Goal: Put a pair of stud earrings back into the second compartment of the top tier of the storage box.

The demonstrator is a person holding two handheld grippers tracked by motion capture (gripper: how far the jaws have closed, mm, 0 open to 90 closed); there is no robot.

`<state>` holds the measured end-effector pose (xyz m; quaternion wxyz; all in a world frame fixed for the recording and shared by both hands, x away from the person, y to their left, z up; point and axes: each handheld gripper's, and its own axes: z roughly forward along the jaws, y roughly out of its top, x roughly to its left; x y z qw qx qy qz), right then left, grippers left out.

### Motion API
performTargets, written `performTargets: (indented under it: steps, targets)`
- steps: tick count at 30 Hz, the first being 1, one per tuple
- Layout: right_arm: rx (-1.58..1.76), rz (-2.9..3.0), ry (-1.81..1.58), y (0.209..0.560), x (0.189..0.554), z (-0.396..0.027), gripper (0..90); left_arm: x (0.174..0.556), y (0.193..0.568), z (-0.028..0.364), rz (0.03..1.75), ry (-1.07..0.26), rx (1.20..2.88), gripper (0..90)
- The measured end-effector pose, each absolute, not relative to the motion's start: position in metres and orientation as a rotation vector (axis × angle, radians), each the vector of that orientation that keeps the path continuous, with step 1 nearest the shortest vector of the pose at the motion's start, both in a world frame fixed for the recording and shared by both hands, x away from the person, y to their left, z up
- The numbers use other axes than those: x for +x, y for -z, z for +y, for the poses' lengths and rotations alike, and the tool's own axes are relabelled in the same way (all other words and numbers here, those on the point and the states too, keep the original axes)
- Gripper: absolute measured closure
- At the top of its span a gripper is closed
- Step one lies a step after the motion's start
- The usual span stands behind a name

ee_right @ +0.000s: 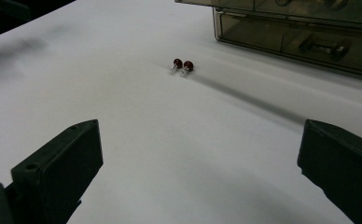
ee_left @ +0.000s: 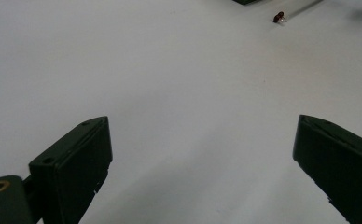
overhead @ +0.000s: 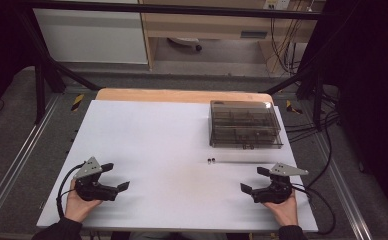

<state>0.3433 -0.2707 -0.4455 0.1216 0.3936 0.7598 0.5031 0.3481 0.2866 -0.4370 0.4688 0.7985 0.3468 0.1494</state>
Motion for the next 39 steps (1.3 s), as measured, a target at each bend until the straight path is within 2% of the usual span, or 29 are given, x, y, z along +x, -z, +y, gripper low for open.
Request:
performTargets:
  steps: [14, 39]
  targets:
    - [1.152, 2.213, -1.450, 0.444, 0.345, -0.264, 0.8, 0.349, 0.439, 0.288, 0.856, -0.364, 1.962, 4.2]
    - [1.196, 2.218, -1.344, 0.446, 0.362, -0.222, 2.3, 0.351, 0.440, 0.288, 0.864, -0.363, 1.961, 4.2]
